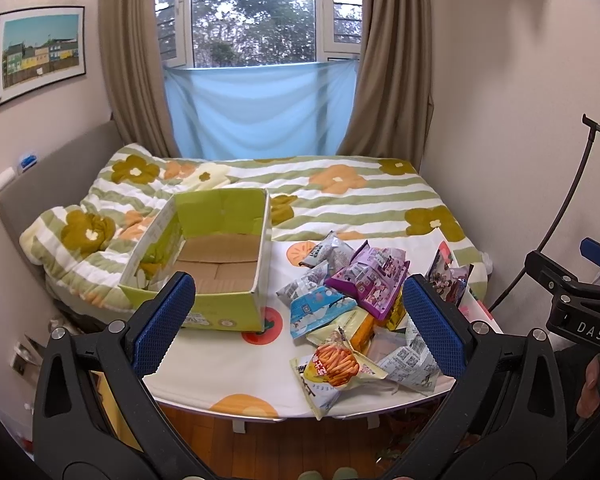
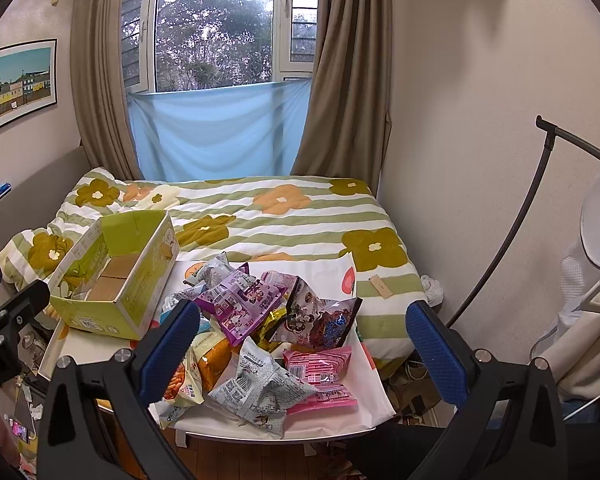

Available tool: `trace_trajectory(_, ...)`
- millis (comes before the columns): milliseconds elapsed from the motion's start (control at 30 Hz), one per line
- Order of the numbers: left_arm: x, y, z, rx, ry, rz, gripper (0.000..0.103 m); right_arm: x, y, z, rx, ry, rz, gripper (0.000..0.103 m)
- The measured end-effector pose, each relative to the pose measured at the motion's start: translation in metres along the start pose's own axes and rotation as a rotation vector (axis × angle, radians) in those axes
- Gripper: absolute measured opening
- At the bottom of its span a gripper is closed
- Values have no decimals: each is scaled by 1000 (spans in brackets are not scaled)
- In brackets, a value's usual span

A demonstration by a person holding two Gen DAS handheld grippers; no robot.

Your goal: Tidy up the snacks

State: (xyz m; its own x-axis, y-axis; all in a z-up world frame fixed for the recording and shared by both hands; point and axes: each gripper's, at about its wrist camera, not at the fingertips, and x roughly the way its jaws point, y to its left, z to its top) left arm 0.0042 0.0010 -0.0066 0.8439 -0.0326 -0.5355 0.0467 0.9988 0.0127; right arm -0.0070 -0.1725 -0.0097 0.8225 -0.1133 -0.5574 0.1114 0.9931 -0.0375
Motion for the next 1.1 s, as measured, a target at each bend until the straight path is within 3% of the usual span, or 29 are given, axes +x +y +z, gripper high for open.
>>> trace_trajectory(867,4,-4,0,10,4,-4,102,6,7,-1,5,9,1,103)
trace_trajectory(1100,19,1,-11,36,74,-31,102,13,-1,-6,20,58,16,103)
